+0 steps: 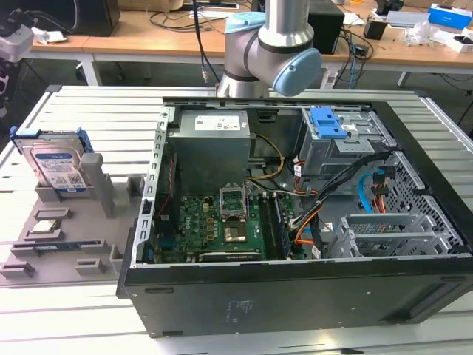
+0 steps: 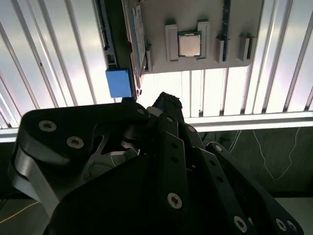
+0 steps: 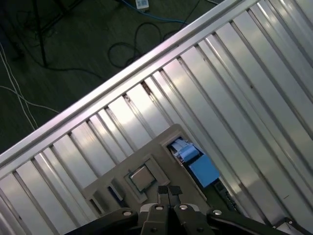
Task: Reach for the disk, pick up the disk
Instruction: 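Pick up the disk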
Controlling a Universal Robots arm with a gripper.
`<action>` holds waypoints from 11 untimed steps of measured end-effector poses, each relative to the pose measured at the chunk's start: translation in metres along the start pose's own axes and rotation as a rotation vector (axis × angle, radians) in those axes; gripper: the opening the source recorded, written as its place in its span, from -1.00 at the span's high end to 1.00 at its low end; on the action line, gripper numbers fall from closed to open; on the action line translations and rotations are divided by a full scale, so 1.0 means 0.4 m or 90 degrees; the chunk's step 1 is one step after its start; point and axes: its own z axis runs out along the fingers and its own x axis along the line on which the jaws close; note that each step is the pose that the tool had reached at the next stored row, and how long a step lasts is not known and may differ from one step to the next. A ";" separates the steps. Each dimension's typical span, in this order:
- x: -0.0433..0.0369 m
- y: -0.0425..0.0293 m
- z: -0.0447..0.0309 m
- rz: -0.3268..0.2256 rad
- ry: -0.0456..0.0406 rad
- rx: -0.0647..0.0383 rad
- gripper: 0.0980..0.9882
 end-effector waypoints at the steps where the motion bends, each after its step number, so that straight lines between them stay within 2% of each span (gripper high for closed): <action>1: 0.000 0.000 0.000 -0.007 0.0002 0.000 0.98; 11: 0.000 0.000 0.000 -0.082 0.0031 0.000 0.98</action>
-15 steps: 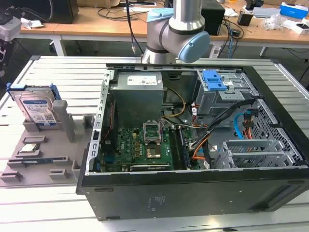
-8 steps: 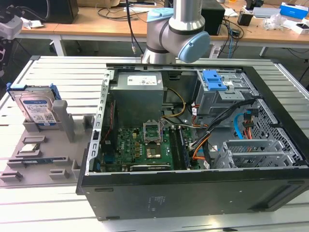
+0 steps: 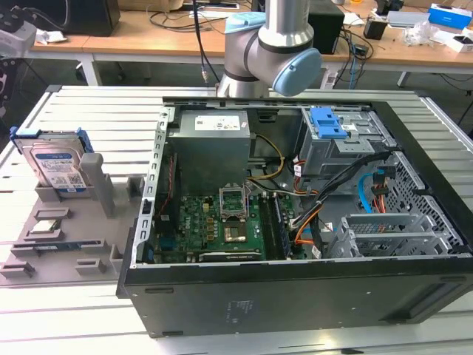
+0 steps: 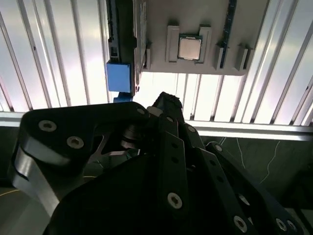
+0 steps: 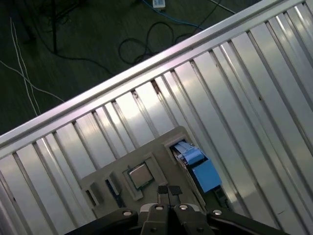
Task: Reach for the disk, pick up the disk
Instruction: 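Pick up the disk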
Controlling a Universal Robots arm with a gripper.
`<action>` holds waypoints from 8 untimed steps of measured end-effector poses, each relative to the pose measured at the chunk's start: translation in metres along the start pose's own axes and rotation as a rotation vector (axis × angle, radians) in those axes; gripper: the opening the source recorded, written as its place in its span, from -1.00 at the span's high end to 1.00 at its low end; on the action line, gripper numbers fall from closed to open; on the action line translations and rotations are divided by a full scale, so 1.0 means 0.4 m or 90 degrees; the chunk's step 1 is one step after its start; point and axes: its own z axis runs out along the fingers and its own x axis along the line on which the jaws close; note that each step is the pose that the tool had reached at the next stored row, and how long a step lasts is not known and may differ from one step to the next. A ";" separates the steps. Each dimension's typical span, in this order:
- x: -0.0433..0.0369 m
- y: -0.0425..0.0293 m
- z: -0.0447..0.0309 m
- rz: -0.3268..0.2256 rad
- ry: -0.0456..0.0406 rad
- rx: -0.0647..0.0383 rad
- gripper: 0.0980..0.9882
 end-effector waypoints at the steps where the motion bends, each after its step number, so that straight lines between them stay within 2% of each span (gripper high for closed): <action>1: 0.000 0.000 0.000 -0.006 0.0002 0.000 0.98; 8: 0.000 0.000 0.000 -0.045 0.0017 0.000 0.98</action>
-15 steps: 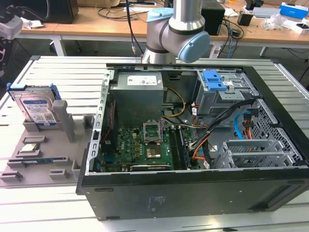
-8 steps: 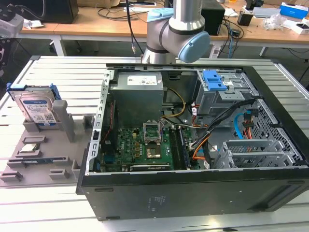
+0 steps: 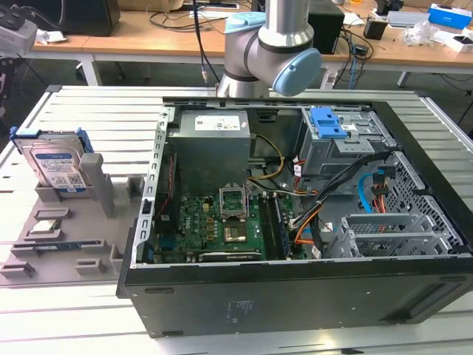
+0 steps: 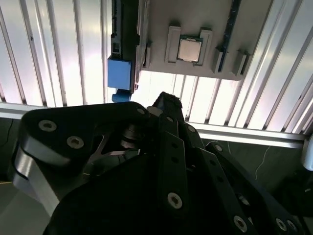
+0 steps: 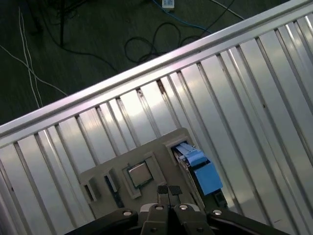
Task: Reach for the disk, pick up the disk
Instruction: 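Pick up the disk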
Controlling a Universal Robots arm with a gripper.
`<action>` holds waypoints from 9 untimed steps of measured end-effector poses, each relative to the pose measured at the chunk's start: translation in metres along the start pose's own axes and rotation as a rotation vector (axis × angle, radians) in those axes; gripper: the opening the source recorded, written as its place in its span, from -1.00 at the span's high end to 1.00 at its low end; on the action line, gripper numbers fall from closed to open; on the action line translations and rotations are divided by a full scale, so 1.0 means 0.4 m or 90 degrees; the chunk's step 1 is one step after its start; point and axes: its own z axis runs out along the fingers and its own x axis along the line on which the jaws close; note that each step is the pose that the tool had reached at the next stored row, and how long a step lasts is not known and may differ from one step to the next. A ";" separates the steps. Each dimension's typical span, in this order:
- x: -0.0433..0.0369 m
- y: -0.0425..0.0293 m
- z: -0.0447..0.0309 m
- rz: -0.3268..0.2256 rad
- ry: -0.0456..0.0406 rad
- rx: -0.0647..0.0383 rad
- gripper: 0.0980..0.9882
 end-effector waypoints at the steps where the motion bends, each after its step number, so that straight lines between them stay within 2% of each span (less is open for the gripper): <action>1: 0.000 0.000 0.000 -0.006 0.0002 0.000 0.98; 5: 0.000 0.000 0.000 -0.029 0.0011 0.000 0.98; 9: 0.000 0.000 0.000 -0.067 0.0025 0.000 0.98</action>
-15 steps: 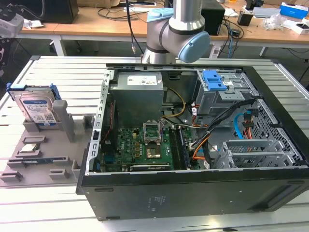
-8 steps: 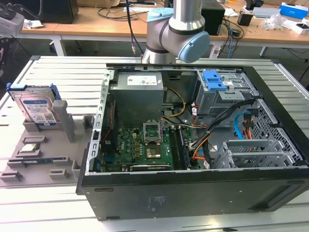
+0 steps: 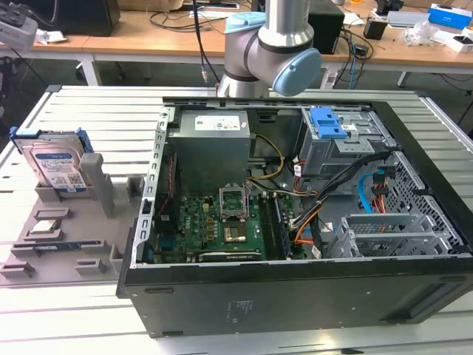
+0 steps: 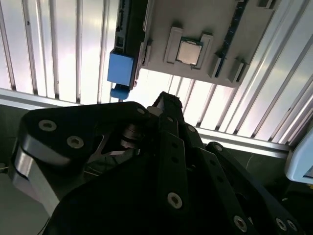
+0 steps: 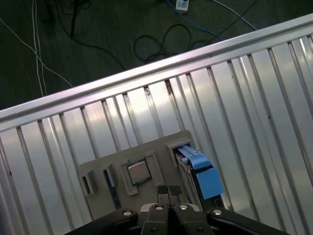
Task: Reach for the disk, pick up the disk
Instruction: 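Pick up the disk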
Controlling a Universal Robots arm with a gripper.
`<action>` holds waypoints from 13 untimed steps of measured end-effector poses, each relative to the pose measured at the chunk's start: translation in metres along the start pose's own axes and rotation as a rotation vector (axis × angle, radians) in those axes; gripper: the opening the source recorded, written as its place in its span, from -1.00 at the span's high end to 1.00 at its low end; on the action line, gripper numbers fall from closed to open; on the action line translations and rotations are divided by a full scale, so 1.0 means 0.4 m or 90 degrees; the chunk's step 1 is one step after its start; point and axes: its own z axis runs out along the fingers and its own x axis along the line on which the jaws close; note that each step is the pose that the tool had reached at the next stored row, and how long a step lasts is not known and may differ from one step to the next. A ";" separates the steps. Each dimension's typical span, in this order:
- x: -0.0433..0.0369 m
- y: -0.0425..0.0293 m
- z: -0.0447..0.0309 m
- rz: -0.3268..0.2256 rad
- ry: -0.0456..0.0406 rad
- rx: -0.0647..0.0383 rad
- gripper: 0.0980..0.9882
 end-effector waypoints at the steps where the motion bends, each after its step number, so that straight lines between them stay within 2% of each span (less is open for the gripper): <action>1: 0.000 0.000 0.000 -0.009 0.0004 0.000 0.98; 7: 0.000 0.000 0.000 -0.051 0.0020 0.000 0.98; 12: 0.000 0.000 0.000 -0.055 0.0022 0.000 0.96; 13: 0.000 0.000 0.000 -0.055 0.0022 0.000 0.69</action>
